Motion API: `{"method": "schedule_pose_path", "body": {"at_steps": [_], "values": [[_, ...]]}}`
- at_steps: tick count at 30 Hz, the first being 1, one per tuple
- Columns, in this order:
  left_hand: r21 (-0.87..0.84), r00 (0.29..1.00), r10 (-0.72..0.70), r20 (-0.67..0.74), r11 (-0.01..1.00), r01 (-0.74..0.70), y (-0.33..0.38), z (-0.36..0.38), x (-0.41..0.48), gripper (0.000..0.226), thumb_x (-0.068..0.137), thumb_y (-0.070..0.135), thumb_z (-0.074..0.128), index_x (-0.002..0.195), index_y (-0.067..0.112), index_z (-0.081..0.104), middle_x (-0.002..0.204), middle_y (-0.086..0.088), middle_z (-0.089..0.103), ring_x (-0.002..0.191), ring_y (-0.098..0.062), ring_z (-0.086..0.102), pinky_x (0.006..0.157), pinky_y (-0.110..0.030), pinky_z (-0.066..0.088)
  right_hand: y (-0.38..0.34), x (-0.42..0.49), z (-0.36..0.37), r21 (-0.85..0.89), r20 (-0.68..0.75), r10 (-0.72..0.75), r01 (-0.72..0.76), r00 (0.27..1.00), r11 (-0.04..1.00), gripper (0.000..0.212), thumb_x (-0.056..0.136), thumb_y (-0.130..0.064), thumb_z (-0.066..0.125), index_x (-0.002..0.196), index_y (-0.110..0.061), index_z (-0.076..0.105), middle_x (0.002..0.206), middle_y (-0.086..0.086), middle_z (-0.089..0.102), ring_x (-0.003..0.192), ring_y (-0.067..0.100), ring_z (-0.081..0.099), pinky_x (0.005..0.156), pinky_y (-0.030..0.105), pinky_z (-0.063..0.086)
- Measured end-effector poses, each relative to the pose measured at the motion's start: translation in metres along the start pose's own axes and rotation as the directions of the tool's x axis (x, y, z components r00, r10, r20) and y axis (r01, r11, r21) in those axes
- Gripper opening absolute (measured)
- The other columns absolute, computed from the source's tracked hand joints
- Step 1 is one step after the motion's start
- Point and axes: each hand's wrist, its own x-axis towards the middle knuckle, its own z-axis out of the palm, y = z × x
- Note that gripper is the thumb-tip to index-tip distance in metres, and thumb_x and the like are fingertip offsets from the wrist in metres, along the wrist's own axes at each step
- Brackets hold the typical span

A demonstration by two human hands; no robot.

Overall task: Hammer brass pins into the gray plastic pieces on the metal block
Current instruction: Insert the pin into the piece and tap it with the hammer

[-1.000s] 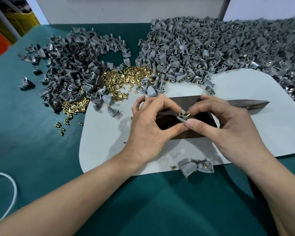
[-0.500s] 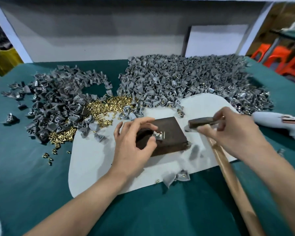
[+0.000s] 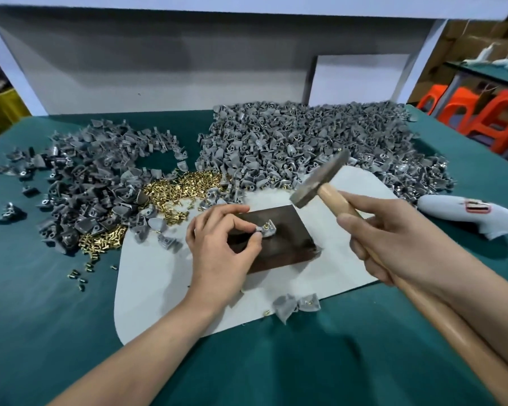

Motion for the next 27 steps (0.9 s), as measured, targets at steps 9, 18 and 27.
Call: {"method": "schedule_pose_path", "body": {"at_steps": [9, 18, 27], "values": [[-0.037, 0.999, 0.040, -0.004, 0.999, -0.041, -0.001, 0.000, -0.002, 0.012, 0.078, 0.013, 0.076, 0.075, 0.022, 0.068, 0.113, 0.018, 0.059, 0.119, -0.011, 0.044, 0.105, -0.052, 0.027, -0.040, -0.006, 0.011, -0.495, -0.044, -0.343, 0.277, 0.938, 0.823, 0.043, 0.092, -0.022, 0.056, 0.134, -0.031, 0.054, 0.041, -0.027, 0.045, 0.042, -0.015, 0.046, 0.044, 0.000, 0.033], [-0.025, 0.999, 0.047, -0.018, 0.999, -0.047, -0.003, -0.001, -0.001, 0.017, 0.078, 0.013, 0.077, 0.072, 0.025, 0.067, 0.106, 0.023, 0.057, 0.112, -0.014, 0.046, 0.102, -0.052, 0.029, -0.034, -0.014, 0.015, -0.581, -0.029, -0.431, 0.335, 0.902, 0.742, 0.048, 0.087, -0.037, 0.047, 0.135, -0.034, 0.050, 0.105, 0.002, 0.072, 0.078, 0.020, 0.068, 0.071, 0.026, 0.044], [-0.011, 0.997, 0.010, -0.075, 1.000, -0.011, 0.006, 0.000, -0.004, 0.012, 0.081, 0.017, 0.067, 0.075, 0.024, 0.060, 0.103, 0.023, 0.056, 0.109, 0.000, 0.043, 0.105, -0.050, 0.031, -0.008, -0.002, 0.007, -0.455, -0.094, -0.272, 0.202, 0.958, 0.868, 0.043, 0.092, -0.026, 0.056, 0.133, -0.039, 0.051, 0.052, -0.009, 0.044, 0.038, 0.007, 0.047, 0.040, 0.023, 0.038]]}}
